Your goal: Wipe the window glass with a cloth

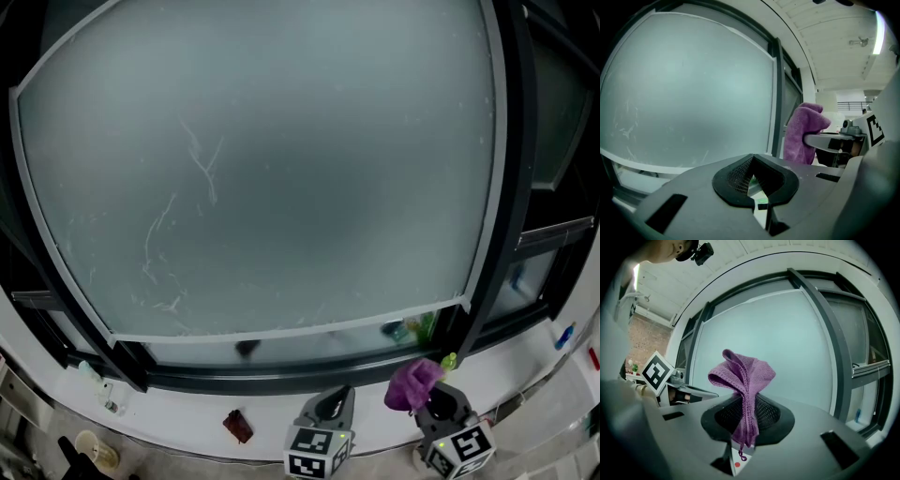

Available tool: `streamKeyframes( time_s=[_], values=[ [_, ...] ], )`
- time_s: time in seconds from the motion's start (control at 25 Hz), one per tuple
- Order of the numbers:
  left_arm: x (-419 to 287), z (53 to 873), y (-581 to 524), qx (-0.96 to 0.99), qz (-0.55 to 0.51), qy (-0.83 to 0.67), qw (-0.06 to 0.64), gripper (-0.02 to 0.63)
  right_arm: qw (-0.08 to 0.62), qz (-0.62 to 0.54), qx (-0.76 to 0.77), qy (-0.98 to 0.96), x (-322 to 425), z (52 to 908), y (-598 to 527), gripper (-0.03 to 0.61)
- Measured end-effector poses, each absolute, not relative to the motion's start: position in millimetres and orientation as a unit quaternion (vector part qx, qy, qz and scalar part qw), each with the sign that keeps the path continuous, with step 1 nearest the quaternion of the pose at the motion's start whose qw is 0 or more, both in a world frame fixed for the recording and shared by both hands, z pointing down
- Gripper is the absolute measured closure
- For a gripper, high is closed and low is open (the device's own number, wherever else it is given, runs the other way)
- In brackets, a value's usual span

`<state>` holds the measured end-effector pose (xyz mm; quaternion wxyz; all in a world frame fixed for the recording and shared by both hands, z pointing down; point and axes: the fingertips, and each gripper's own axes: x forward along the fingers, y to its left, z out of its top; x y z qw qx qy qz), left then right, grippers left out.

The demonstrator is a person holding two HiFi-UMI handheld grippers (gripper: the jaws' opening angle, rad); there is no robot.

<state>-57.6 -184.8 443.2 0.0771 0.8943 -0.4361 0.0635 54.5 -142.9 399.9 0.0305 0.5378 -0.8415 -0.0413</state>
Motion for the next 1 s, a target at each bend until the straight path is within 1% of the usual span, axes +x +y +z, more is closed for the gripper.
streamKeyframes(
  time_s=[0.28, 0.4, 0.48, 1.0],
  values=[
    [-52, 446, -208, 0.895, 0.07, -0.432, 0.083, 0.609, 0.032, -0.038, 0.542, -0.839, 55, 396, -168, 0.525],
    [-46, 443, -214, 0.897, 0.075, -0.427, 0.086, 0.609, 0.009, -0.042, 0.536, -0.843, 52, 384, -178, 0.525],
    [-42, 444, -219, 0.899, 0.074, -0.422, 0.088, 0.609, 0.017, -0.046, 0.54, -0.84, 56, 382, -185, 0.525],
    [-34, 439, -280, 0.881, 0.069, -0.461, 0.079, 0.609, 0.01, -0.106, 0.502, -0.858, 64, 336, -269, 0.525]
  ],
)
